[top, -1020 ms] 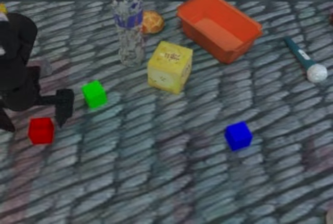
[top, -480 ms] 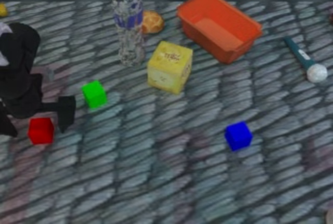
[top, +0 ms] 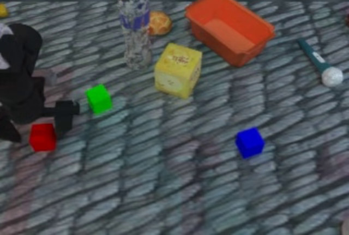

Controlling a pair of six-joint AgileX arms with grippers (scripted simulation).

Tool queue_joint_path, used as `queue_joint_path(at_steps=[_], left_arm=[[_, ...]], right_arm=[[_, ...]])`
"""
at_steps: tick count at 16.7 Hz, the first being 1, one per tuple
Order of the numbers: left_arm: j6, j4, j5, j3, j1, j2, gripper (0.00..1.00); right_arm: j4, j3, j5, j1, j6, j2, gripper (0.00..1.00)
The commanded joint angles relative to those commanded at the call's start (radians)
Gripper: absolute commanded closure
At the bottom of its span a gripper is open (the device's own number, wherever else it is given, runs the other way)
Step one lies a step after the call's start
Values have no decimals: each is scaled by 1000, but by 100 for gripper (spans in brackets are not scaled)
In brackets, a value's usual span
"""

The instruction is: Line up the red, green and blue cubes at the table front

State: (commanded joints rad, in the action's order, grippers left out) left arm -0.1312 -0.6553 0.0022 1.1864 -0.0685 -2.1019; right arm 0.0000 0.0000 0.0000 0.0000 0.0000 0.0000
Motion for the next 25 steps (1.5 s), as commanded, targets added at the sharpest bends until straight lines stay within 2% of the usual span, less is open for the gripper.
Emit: queue_joint_path(at_steps=[4, 5, 14, 22, 25], left_arm=[[0, 0, 0, 0, 0, 0, 98], [0, 0, 0, 0, 0, 0, 100], [4, -23, -5, 18, 1, 44, 100], [1, -253, -6, 131, 18, 154, 100], [0, -273, -6, 143, 20, 168, 100]], right_arm=[[0, 0, 0, 0, 0, 0, 0], [0, 0, 0, 0, 0, 0, 0], [0, 0, 0, 0, 0, 0, 0], [0, 0, 0, 0, 0, 0, 0], [0, 0, 0, 0, 0, 0, 0]])
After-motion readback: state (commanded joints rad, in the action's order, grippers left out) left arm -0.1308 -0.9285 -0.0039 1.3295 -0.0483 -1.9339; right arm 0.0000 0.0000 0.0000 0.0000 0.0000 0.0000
